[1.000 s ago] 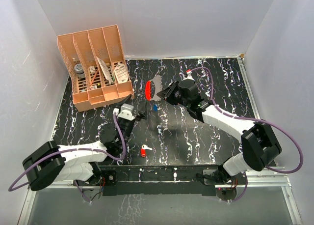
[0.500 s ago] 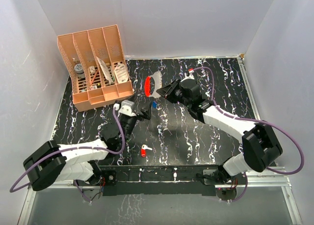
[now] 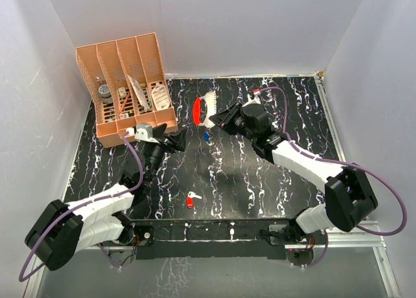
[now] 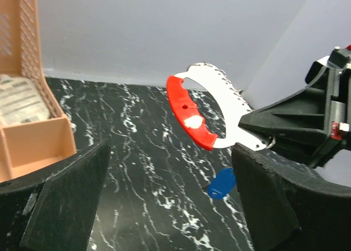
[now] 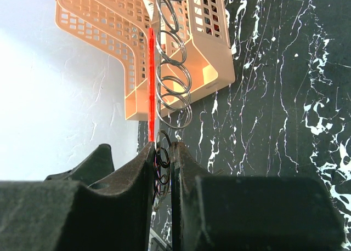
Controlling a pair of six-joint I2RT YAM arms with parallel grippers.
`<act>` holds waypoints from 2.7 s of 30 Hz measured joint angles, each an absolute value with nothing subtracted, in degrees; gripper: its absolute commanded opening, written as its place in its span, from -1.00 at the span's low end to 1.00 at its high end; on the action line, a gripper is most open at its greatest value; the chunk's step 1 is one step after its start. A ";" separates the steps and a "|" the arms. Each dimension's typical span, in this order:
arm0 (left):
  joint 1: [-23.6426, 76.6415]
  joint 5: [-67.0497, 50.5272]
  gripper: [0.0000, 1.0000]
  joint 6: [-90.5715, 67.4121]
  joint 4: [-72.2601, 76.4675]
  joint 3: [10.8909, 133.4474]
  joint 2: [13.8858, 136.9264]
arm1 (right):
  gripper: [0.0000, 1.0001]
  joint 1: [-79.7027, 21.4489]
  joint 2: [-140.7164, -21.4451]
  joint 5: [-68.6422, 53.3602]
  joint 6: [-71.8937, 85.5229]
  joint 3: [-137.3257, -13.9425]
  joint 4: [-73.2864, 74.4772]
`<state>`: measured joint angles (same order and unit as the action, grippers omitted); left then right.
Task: Put the keys on the keyring
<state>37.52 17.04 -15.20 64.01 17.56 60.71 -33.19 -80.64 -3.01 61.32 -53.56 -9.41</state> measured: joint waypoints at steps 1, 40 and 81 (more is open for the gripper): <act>37.19 16.34 0.85 -16.51 63.83 17.58 60.88 | -1.00 -33.12 -80.60 -3.03 61.32 -53.49 -9.41; 26.09 -15.27 0.17 -59.53 87.74 32.08 98.04 | -1.00 -32.71 -81.08 -6.39 58.37 -51.62 -14.24; 19.79 -23.20 -1.00 -82.15 89.08 35.11 103.44 | 0.06 -31.03 -85.08 -7.49 51.00 -54.96 -8.88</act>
